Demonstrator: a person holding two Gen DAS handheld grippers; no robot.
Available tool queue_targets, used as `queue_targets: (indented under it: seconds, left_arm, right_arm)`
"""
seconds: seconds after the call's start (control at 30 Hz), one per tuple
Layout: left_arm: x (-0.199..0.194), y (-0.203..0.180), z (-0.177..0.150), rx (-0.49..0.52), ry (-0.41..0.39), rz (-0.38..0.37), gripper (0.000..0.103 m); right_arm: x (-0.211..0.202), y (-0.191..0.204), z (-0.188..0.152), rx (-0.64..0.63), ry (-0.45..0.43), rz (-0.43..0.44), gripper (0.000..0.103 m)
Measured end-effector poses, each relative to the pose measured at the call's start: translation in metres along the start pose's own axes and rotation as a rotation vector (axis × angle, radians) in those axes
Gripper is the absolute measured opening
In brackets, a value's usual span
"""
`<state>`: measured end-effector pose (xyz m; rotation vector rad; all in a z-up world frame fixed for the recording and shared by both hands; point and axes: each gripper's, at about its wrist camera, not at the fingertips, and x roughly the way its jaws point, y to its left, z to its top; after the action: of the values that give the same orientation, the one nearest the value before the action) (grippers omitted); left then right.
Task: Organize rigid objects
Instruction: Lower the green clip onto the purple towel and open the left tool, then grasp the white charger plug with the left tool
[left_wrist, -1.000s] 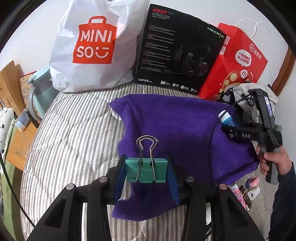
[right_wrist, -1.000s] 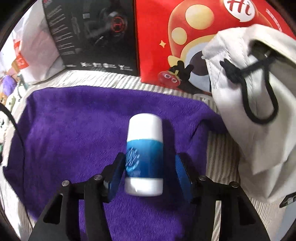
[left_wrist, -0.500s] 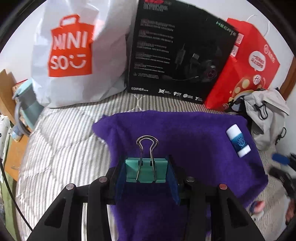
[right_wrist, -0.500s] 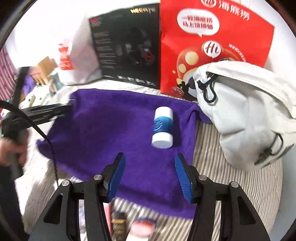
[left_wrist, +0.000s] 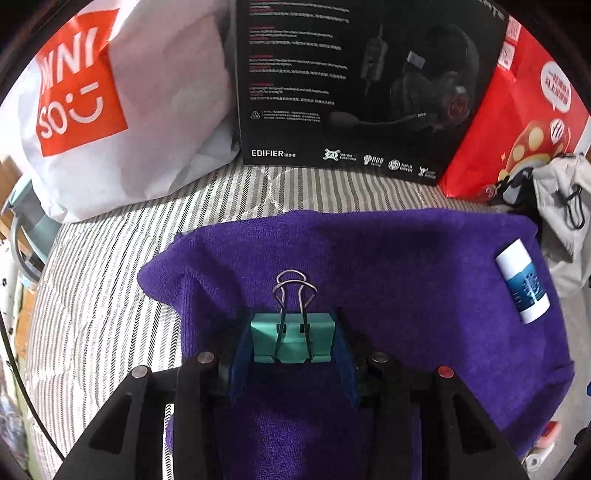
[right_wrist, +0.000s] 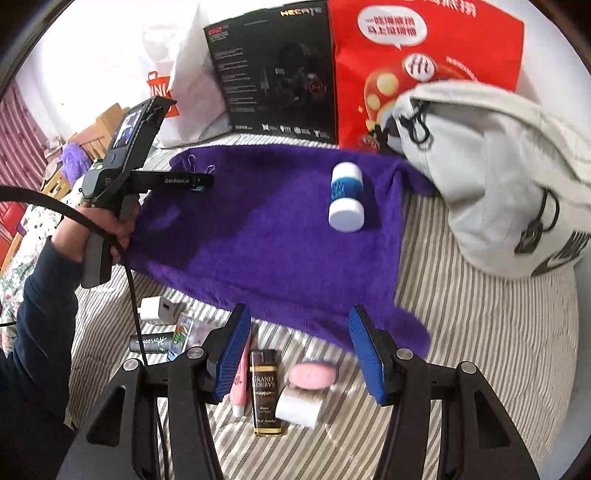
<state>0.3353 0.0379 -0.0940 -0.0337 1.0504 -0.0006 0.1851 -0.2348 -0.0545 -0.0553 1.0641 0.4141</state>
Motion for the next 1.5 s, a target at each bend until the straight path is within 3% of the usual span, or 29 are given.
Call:
queue_targets:
  seconds: [0.17, 0.4, 0.57, 0.73, 0.87, 1.0, 1.17, 1.33, 1.5]
  left_arm:
    - [0.002, -0.008, -0.001, 0.041, 0.010, 0.041, 0.040]
    - [-0.002, -0.016, -0.009, 0.055, 0.053, 0.044, 0.054]
    - [-0.033, -0.017, -0.024, 0.025, 0.041, 0.022, 0.054]
    - [-0.087, -0.010, -0.061, 0.003, -0.027, -0.027, 0.055]
    - [-0.124, -0.017, -0.103, 0.022, -0.059, -0.131, 0.055]
    - [-0.145, -0.034, -0.143, 0.097, -0.059, -0.137, 0.055]
    - [-0.148, -0.049, -0.168, 0.167, -0.038, -0.173, 0.055]
    - [-0.129, -0.057, -0.175, 0.263, -0.018, -0.145, 0.055]
    - [-0.111, -0.055, -0.175, 0.266, 0.010, -0.189, 0.055]
  right_arm:
    - [-0.007, 0.002, -0.004, 0.017, -0.012, -0.002, 0.055]
    - [-0.027, 0.007, -0.014, 0.027, -0.042, -0.012, 0.055]
    - [-0.044, 0.006, -0.028, 0.055, -0.053, -0.041, 0.055]
    - [-0.059, 0.004, -0.045, 0.108, -0.063, -0.043, 0.056]
    - [-0.065, 0.009, -0.060, 0.123, -0.057, -0.045, 0.056]
    - [-0.066, 0.019, -0.071, 0.123, -0.043, -0.057, 0.057]
    - [-0.066, 0.035, -0.080, 0.113, -0.032, -0.065, 0.057]
    - [-0.063, 0.047, -0.084, 0.084, -0.007, -0.081, 0.058]
    - [-0.053, 0.042, -0.088, 0.105, 0.024, -0.080, 0.059]
